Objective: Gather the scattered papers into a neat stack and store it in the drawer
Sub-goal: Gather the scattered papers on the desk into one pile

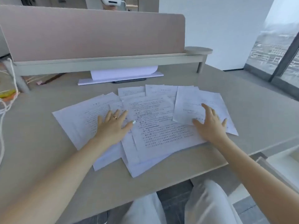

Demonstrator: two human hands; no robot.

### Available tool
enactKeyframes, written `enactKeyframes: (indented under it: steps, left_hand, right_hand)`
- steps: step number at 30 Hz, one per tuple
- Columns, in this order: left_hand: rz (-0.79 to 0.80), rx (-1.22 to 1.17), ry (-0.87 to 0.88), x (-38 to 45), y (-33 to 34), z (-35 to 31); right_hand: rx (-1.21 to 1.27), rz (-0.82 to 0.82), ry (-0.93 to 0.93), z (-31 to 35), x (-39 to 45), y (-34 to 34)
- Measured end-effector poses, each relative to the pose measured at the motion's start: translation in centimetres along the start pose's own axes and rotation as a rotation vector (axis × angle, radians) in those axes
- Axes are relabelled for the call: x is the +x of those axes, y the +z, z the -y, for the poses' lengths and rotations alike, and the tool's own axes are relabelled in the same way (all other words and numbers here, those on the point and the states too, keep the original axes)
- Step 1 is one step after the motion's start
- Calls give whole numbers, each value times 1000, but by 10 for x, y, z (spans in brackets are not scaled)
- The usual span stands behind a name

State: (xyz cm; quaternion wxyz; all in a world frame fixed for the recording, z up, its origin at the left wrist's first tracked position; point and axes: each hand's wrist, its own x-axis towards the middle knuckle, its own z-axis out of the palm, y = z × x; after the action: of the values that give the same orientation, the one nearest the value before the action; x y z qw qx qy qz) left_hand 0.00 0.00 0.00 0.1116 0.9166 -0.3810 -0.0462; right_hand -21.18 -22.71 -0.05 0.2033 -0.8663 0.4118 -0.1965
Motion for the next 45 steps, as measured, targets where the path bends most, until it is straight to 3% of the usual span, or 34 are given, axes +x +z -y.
enactKeyframes:
  steps: [2, 4, 9, 13, 16, 18, 21, 24, 27, 39, 42, 45]
  left_hand:
    - [61, 36, -30, 4, 3, 5]
    - [97, 54, -51, 11, 7, 11]
    - [102, 58, -73, 49, 3, 12]
    - [27, 13, -107, 69, 5, 14]
    - [-29, -97, -126, 71, 5, 16]
    - [-74, -126, -111, 67, 6, 16]
    - [-81, -108, -84, 63, 8, 16]
    - [-60, -74, -69, 63, 9, 14]
    - [-38, -67, -58, 65, 10, 13]
    - [37, -143, 32, 58, 7, -3]
    - [16, -214, 6, 56, 7, -4]
    - [-1, -254, -7, 51, 8, -5]
  right_hand:
    - [-131, 6, 78, -4, 13, 0]
    - [-229, 121, 103, -10, 31, 1]
    - [-357, 462, -90, 21, 78, 17]
    - [-336, 581, -265, 62, 85, 26]
    - [-278, 556, -388, 86, 76, 40]
    - [-158, 446, -418, 96, 76, 48]
    - [84, 234, -266, 93, 98, 47]
    - [8, 65, -5, 59, 125, 31]
    - [-91, 130, 238, 23, 136, 22]
    - [452, 263, -5, 52, 108, 38]
    - [709, 290, 86, 62, 99, 35]
    - [861, 450, 224, 65, 96, 34]
